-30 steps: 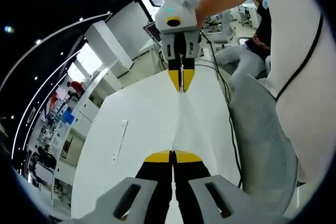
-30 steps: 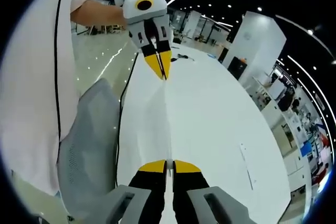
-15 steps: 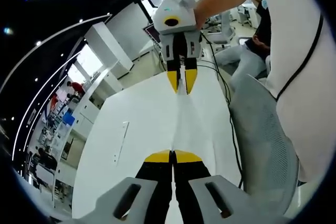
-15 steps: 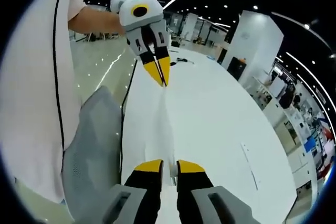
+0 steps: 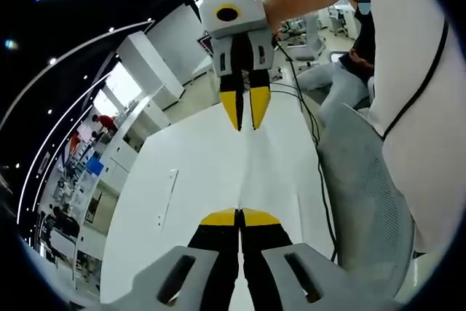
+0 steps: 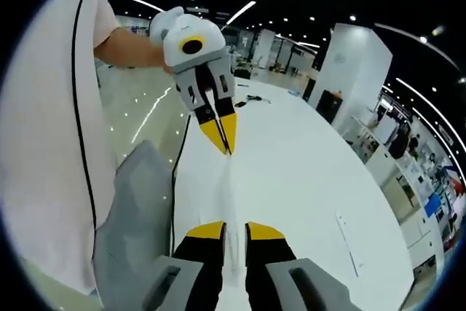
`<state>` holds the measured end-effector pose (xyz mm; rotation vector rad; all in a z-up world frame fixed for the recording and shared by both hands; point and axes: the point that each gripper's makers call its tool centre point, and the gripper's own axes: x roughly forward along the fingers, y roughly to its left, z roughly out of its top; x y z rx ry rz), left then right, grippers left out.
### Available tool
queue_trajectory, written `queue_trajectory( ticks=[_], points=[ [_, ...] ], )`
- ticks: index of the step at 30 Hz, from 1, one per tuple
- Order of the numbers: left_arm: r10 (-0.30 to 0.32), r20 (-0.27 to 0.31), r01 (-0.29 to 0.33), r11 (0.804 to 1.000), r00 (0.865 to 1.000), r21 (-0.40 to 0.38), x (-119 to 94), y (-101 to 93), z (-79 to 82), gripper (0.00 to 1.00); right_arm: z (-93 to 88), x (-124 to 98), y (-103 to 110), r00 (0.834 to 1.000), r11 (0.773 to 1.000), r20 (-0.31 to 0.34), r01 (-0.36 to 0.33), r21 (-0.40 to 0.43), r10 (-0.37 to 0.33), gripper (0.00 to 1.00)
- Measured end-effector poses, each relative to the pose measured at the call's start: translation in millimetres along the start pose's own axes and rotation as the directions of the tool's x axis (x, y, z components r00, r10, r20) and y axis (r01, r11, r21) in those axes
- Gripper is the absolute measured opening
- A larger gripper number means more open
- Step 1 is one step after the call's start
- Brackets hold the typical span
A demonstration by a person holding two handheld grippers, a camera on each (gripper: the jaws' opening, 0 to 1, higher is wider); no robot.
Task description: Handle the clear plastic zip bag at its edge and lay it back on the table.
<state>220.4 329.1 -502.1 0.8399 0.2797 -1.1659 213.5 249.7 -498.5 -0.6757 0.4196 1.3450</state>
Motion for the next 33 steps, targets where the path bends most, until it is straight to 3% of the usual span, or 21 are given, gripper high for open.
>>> queue_trajectory(
  ticks=[11, 21, 33],
  points=[
    [0.001, 0.007, -0.001, 1.000, 1.000, 0.004, -1, -1.5, 1.0, 0.00, 11.2, 5, -2, 1.000, 1.000, 0.007, 0.000, -0.029, 0.000, 0.05],
    [0.006, 0.018, -0.006, 1.000, 1.000, 0.004, -3, -1.7, 3.9, 0.00, 5.8, 13, -3, 0.999, 0.998, -0.032, -0.001, -0.062, -0.001, 0.04],
    [0.006, 0.019, -0.006, 1.000, 1.000, 0.004, -2, -1.3, 5.5, 0.00, 7.3, 16, 4, 0.999, 0.997, -0.035, -0.025, -0.071, 0.022, 0.04]
  ],
)
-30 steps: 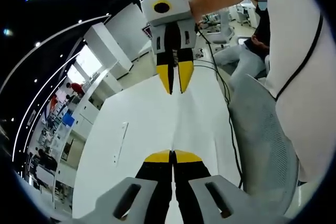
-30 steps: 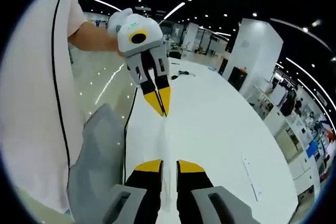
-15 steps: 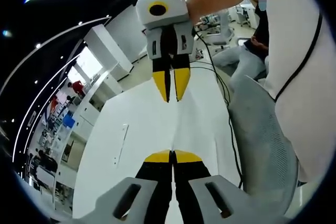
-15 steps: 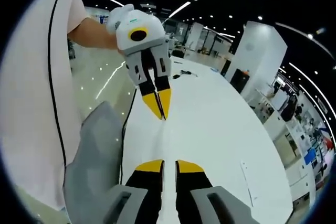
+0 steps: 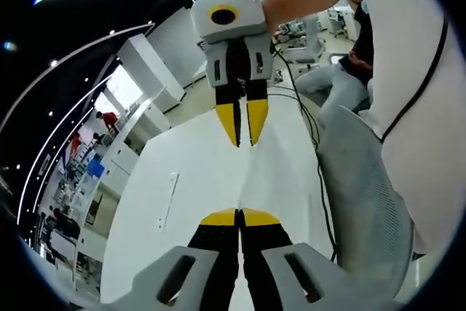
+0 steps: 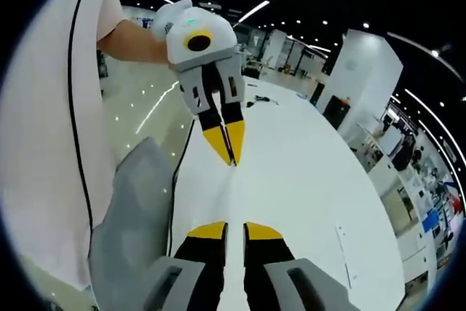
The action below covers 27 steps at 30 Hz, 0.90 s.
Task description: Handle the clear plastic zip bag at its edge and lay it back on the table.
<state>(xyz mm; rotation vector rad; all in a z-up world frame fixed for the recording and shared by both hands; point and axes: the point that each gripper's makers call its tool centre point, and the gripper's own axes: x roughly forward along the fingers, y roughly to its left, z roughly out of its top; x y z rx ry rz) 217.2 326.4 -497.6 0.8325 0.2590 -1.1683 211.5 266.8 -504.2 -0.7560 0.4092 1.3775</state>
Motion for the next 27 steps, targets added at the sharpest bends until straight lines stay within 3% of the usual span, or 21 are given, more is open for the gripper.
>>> queue_trajectory(
  ticks=[15, 27],
  points=[
    [0.013, 0.019, -0.013, 1.000, 1.000, 0.007, 2, -0.2, 8.1, 0.00, -0.6, 12, 9, 0.999, 0.999, -0.014, -0.043, -0.002, 0.043, 0.00],
    [0.017, 0.018, -0.017, 1.000, 1.000, -0.001, 2, -2.1, 5.1, 0.00, -0.7, 13, 8, 0.999, 0.999, -0.019, -0.034, 0.001, 0.034, 0.00]
  ],
)
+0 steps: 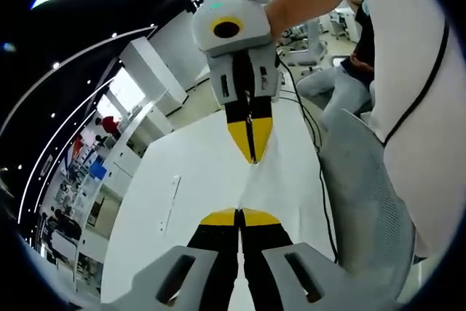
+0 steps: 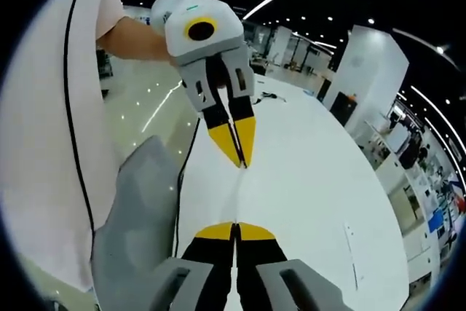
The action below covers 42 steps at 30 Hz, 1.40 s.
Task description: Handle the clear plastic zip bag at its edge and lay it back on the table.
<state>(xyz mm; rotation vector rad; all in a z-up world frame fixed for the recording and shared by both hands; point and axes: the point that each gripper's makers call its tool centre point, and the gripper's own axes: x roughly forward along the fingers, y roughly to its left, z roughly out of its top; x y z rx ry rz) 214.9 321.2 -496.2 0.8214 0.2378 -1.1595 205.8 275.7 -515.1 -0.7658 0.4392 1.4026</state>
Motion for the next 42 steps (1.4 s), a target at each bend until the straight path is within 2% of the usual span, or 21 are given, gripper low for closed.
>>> queue_trajectory(
  ticks=[13, 19, 23, 27, 32, 36, 42],
  points=[
    [0.014, 0.007, -0.014, 1.000, 1.000, 0.012, 4, 2.1, -3.7, 0.00, -4.2, -1, -5, 0.999, 0.999, -0.035, 0.035, -0.028, -0.036, 0.00],
    [0.034, 0.026, -0.034, 0.999, 0.999, 0.012, 4, 6.0, 0.8, 0.10, -8.4, 0, -9, 0.997, 0.998, -0.061, 0.052, -0.036, -0.055, 0.00],
    [0.033, 0.046, -0.034, 0.999, 0.998, 0.020, 3, 5.2, 8.8, 0.11, -11.9, 2, -10, 0.995, 0.997, -0.080, 0.063, -0.045, -0.066, 0.00],
    [0.008, 0.068, -0.011, 0.999, 0.998, 0.036, 7, -1.8, 20.0, 0.09, -13.1, 4, -11, 0.993, 0.997, -0.090, 0.067, -0.047, -0.072, 0.00],
    [-0.046, 0.061, 0.042, 0.996, 0.997, 0.073, 17, -16.3, 28.8, 0.05, -12.7, 6, -10, 0.992, 0.996, -0.103, 0.071, -0.055, -0.076, 0.00],
    [-0.052, 0.064, 0.046, 0.995, 0.997, 0.091, 22, -19.5, 34.4, 0.06, -11.8, 8, -8, 0.992, 0.996, -0.106, 0.067, -0.055, -0.072, 0.00],
    [-0.079, 0.003, 0.078, 0.989, 0.997, 0.128, 32, -23.5, 28.1, 0.01, -8.2, 11, -5, 0.991, 0.996, -0.111, 0.063, -0.064, -0.070, 0.00]
  ],
)
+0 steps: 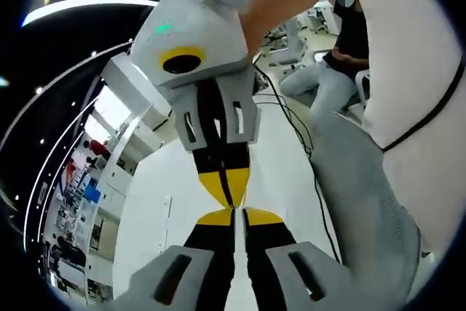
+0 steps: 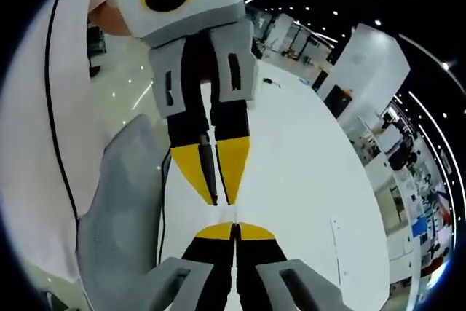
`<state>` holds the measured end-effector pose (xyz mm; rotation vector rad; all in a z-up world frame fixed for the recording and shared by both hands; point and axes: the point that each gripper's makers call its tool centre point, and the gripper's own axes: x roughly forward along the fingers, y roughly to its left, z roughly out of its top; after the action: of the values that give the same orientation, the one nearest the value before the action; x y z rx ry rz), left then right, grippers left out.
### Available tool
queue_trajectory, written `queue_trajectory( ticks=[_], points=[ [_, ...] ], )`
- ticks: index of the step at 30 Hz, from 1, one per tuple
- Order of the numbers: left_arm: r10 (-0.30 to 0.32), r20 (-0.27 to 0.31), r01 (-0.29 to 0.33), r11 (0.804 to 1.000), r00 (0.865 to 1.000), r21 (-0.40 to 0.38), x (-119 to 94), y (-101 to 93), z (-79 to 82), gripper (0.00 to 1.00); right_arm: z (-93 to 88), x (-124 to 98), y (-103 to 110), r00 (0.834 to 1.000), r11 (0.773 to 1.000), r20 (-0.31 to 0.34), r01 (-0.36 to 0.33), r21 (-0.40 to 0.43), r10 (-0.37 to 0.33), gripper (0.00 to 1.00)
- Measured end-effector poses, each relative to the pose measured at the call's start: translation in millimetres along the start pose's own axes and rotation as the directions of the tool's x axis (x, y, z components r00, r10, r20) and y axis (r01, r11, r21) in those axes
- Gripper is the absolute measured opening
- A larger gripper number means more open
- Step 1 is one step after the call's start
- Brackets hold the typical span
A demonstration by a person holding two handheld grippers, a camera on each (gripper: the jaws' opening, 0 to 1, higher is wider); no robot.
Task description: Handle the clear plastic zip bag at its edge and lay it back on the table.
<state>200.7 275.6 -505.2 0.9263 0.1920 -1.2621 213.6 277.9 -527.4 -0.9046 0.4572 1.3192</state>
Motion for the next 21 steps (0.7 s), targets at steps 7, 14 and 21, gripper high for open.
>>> queue_trajectory(
  ticks=[7, 14, 21],
  points=[
    [-0.025, -0.031, 0.025, 1.000, 0.999, -0.007, 4, -4.2, -7.2, 0.02, 4.4, 2, 3, 1.000, 1.000, 0.002, -0.005, 0.001, 0.005, 0.00],
    [-0.040, -0.048, 0.040, 0.999, 0.998, -0.008, 7, -6.1, -10.4, 0.02, 5.1, 4, 4, 1.000, 1.000, -0.003, -0.009, -0.001, 0.009, 0.00],
    [-0.063, -0.077, 0.063, 0.998, 0.995, 0.004, 10, -9.7, -13.6, 0.02, 5.7, 5, 4, 1.000, 1.000, -0.013, -0.010, 0.003, 0.010, 0.00]
  ],
)
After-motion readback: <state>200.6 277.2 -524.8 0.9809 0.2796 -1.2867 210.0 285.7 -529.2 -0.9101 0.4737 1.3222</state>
